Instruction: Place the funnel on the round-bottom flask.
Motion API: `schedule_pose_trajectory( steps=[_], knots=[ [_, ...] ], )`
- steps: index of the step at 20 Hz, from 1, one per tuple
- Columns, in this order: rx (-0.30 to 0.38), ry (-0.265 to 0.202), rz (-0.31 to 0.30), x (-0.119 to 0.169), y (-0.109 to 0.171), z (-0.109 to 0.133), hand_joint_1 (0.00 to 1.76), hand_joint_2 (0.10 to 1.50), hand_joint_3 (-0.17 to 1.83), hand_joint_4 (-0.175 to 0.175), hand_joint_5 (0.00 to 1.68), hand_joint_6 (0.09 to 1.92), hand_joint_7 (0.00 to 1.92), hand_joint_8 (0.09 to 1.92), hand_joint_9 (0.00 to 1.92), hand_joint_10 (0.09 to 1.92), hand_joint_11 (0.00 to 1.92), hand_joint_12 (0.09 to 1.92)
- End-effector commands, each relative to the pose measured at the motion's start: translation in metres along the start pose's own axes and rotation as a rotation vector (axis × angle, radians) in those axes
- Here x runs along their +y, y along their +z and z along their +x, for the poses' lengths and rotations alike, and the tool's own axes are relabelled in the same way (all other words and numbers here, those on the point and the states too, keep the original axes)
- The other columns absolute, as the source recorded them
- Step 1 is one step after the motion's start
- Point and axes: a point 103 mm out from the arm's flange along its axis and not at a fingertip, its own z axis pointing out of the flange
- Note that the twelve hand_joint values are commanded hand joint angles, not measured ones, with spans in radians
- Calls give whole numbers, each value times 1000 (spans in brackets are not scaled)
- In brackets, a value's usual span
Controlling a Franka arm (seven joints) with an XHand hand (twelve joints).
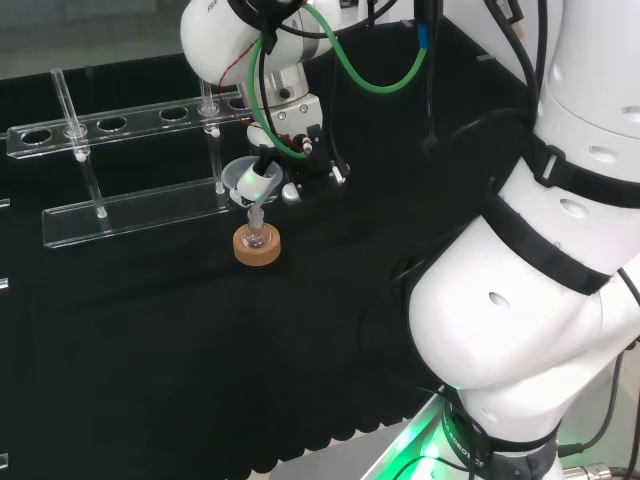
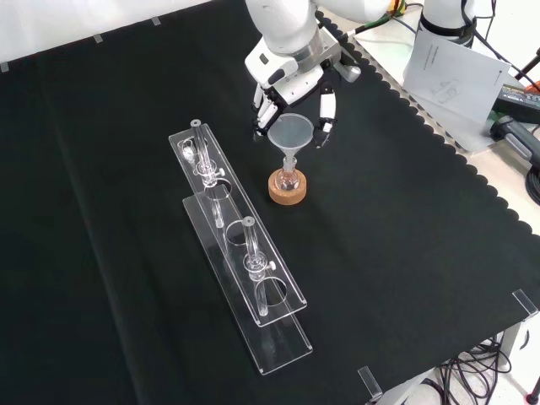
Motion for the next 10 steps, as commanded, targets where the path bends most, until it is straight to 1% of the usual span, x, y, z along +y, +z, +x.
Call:
schedule_pose_trajectory(
  steps=[1,3,6,8,10],
  knots=[
    [-14,17,8,2,-1,10,685,808,478,-70,574,583,799,760,1130,438,819,1122],
    [-5,19,7,1,0,8,679,806,477,-68,549,574,740,780,1048,476,764,1161],
    [-7,11,8,2,0,11,668,804,478,-66,505,550,645,790,932,525,676,1214],
    [-2,9,8,2,2,9,664,803,478,-65,487,535,609,787,882,543,638,1236],
    [-16,10,13,3,2,12,661,802,478,-64,476,526,585,782,853,548,619,1242]
  ],
)
